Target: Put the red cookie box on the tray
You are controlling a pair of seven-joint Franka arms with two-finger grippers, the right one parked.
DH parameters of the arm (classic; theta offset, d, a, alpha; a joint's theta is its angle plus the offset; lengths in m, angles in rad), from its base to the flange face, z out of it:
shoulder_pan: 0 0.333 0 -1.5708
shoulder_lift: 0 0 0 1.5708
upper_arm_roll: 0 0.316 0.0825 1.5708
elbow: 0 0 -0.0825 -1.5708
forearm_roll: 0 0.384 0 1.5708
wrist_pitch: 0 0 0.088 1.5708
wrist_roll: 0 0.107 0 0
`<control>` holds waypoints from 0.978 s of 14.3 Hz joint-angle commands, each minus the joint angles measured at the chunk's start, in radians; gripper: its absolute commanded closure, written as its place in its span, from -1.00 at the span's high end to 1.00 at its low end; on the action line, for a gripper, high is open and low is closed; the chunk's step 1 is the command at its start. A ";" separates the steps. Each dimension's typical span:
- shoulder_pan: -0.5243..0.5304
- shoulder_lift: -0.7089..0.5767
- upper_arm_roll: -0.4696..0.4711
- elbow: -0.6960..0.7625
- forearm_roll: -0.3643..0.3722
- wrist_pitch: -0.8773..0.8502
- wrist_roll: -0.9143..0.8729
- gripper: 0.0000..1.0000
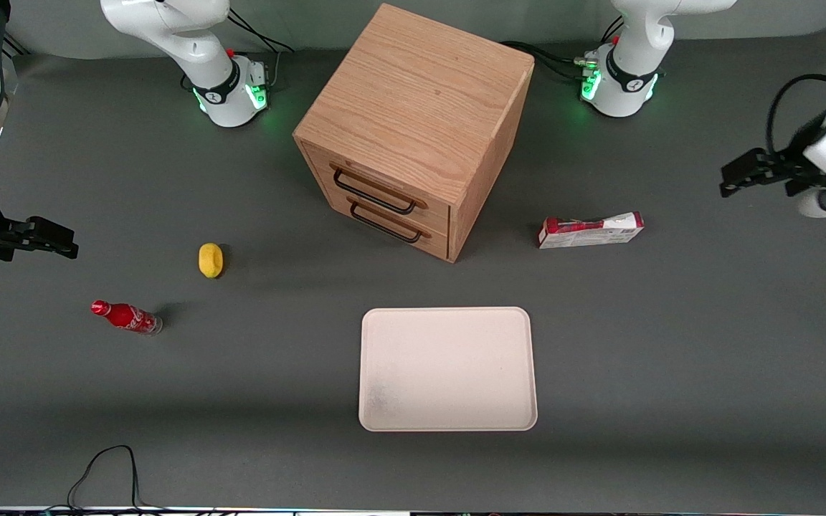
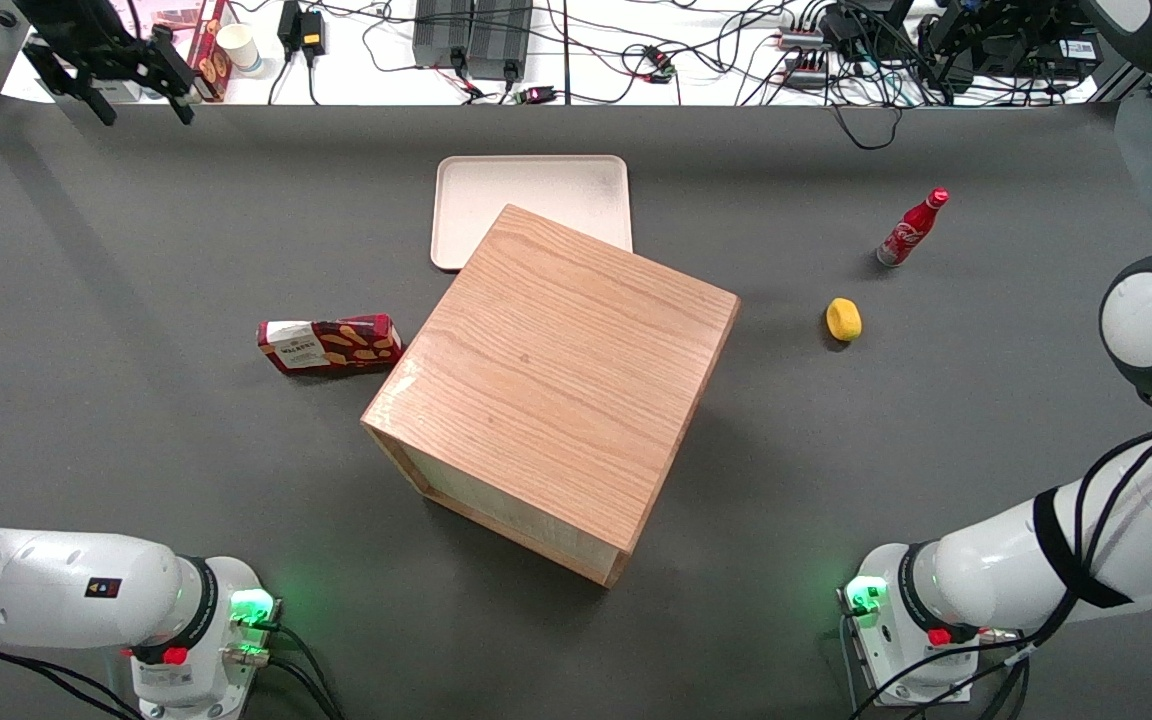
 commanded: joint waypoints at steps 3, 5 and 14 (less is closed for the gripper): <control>-0.140 -0.239 -0.021 -0.320 -0.004 0.123 -0.170 1.00; -0.183 -0.280 -0.025 -0.360 -0.012 0.130 -0.215 1.00; -0.211 -0.310 -0.048 -0.449 -0.024 0.139 -0.567 1.00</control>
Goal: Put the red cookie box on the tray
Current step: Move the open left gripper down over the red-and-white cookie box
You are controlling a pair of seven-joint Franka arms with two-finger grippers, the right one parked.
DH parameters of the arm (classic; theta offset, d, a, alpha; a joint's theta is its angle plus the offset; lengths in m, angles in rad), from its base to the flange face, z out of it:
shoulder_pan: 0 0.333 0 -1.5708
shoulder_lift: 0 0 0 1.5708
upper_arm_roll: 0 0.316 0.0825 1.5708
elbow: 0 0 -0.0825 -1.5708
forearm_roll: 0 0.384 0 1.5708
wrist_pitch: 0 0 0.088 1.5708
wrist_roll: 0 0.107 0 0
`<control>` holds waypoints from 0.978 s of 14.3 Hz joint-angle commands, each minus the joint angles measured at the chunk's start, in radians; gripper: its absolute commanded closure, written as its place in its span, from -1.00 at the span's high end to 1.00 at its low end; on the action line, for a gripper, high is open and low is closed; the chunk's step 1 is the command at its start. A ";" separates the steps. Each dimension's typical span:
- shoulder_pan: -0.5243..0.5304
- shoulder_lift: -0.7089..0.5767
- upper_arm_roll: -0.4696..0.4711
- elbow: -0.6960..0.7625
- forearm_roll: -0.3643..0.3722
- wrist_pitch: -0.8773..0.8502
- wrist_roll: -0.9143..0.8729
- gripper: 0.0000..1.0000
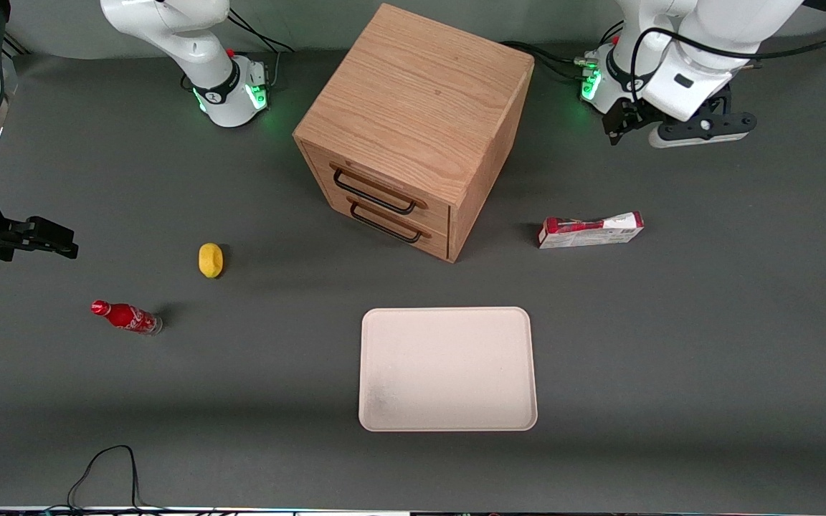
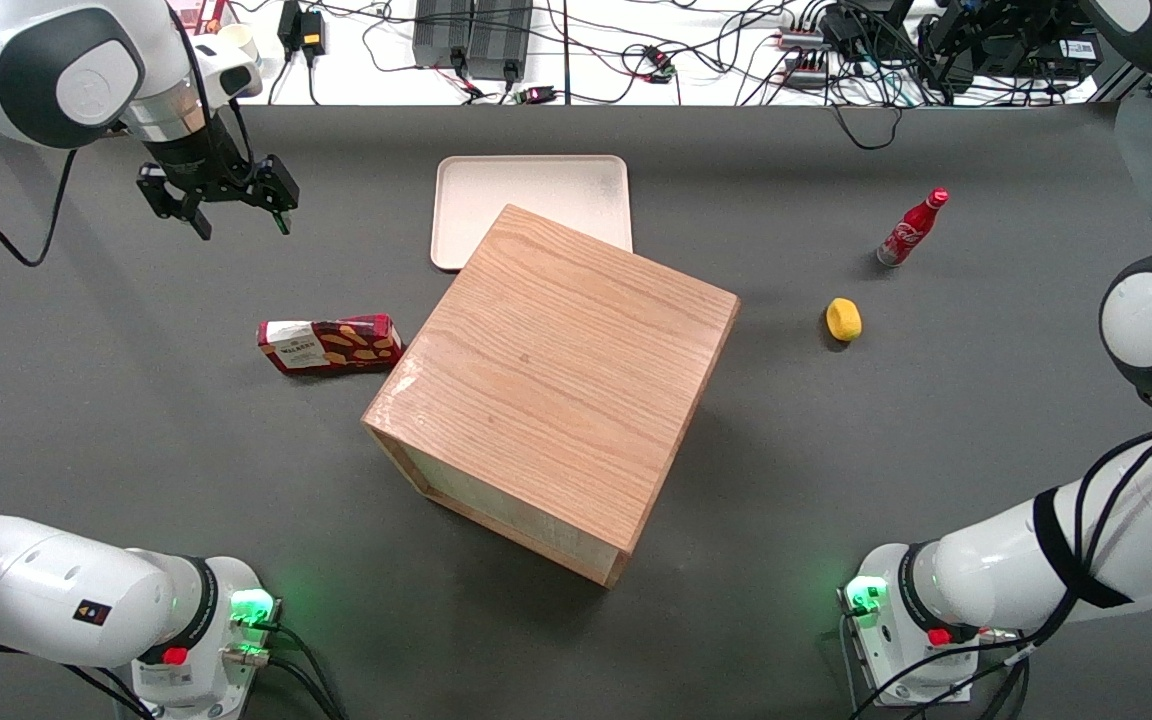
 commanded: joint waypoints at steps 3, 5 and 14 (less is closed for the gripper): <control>0.029 -0.025 0.009 -0.042 -0.034 0.029 -0.392 1.00; 0.041 -0.029 0.010 -0.055 -0.039 0.037 -0.588 1.00; 0.064 -0.025 0.012 -0.122 -0.038 0.184 -1.317 1.00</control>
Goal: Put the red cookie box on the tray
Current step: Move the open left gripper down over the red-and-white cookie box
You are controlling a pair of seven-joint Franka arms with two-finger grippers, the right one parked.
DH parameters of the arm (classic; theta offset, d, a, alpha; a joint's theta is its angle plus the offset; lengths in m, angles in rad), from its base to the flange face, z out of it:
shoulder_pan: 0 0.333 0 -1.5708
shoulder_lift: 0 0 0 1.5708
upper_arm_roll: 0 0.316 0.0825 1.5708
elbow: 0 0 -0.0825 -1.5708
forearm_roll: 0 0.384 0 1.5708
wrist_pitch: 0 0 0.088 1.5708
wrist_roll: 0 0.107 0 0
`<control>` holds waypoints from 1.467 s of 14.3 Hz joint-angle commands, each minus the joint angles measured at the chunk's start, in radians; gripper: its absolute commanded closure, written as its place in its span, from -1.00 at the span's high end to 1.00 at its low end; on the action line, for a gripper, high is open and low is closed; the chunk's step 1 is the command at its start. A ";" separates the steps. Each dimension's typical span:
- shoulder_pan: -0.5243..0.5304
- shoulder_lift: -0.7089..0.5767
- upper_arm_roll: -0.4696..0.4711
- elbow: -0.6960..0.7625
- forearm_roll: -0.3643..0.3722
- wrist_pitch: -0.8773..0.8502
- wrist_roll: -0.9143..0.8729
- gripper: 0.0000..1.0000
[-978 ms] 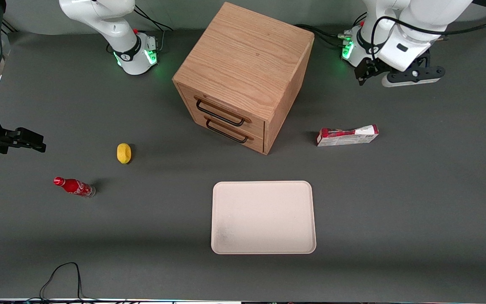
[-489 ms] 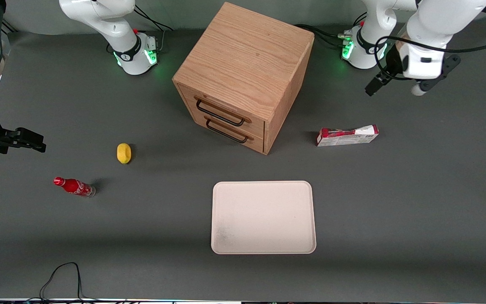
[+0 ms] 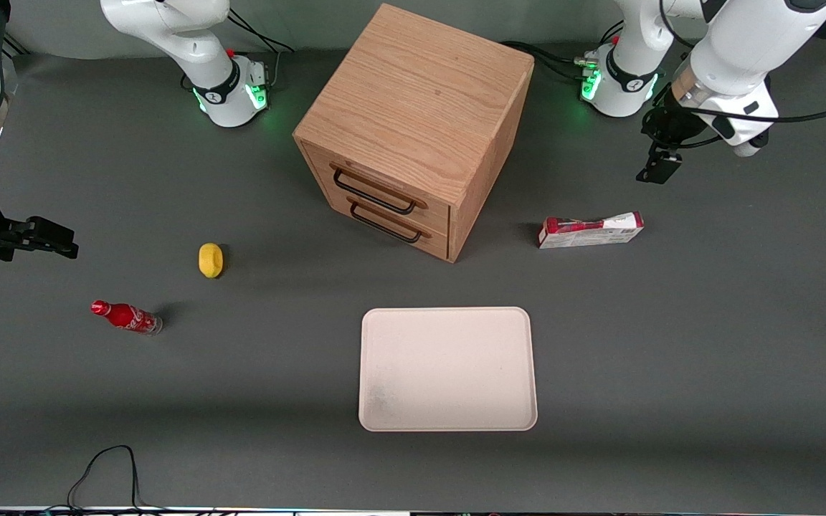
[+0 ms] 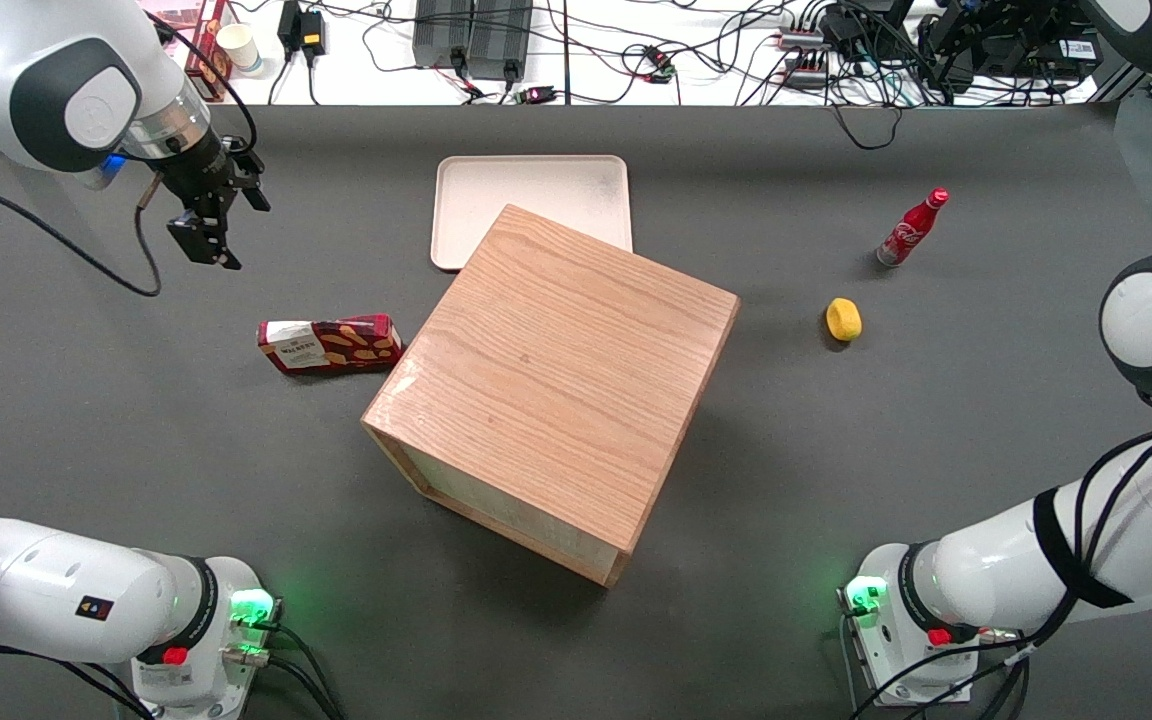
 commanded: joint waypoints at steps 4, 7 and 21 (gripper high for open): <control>0.028 -0.022 -0.005 -0.143 -0.011 0.180 -0.164 1.00; 0.026 -0.004 -0.008 -0.252 -0.011 0.342 -0.185 1.00; 0.014 0.255 -0.036 -0.421 0.003 0.806 -0.211 1.00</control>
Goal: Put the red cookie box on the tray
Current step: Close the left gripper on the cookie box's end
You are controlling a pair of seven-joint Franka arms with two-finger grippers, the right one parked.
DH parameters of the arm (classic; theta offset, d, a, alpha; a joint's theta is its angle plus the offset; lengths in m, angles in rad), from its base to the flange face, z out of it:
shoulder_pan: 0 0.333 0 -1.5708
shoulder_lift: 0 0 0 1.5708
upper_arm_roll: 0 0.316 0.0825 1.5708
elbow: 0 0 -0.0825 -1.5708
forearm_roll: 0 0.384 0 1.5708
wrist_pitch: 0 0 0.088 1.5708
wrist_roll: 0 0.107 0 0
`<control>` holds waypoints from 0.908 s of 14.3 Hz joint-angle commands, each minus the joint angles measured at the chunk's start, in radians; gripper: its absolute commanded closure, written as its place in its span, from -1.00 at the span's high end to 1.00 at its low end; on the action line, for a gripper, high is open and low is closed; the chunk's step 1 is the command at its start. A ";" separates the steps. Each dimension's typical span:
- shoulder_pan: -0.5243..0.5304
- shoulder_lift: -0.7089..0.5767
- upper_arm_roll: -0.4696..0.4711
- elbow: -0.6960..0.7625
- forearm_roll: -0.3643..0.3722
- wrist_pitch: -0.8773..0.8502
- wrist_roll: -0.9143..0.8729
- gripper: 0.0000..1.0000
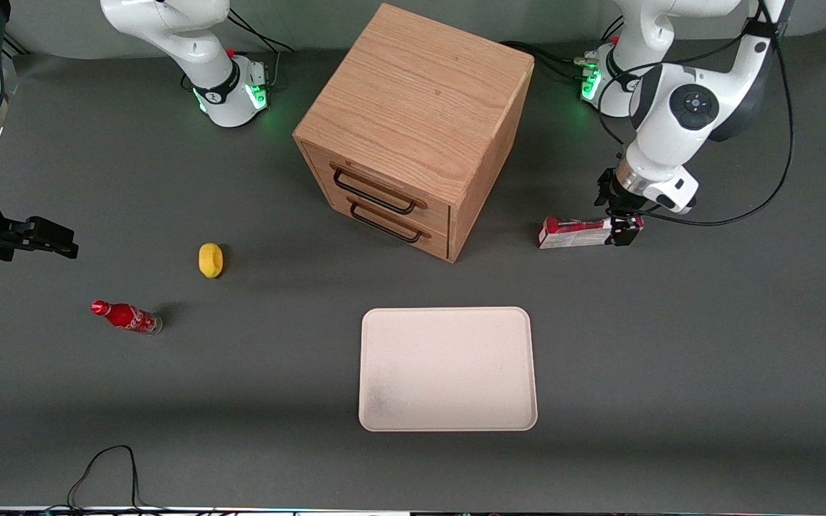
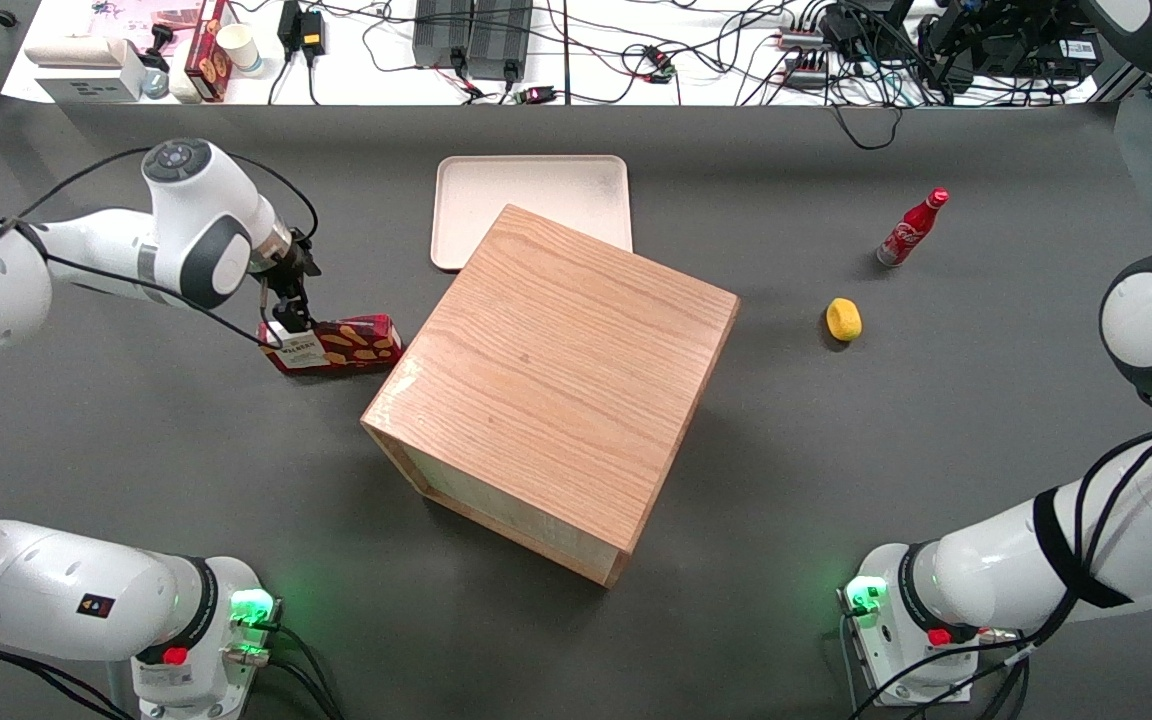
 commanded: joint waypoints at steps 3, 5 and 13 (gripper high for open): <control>-0.006 0.036 -0.002 -0.048 0.005 0.075 -0.025 1.00; -0.006 0.065 -0.002 -0.047 0.005 0.086 -0.026 1.00; -0.009 0.124 -0.002 -0.042 0.033 0.130 -0.032 0.77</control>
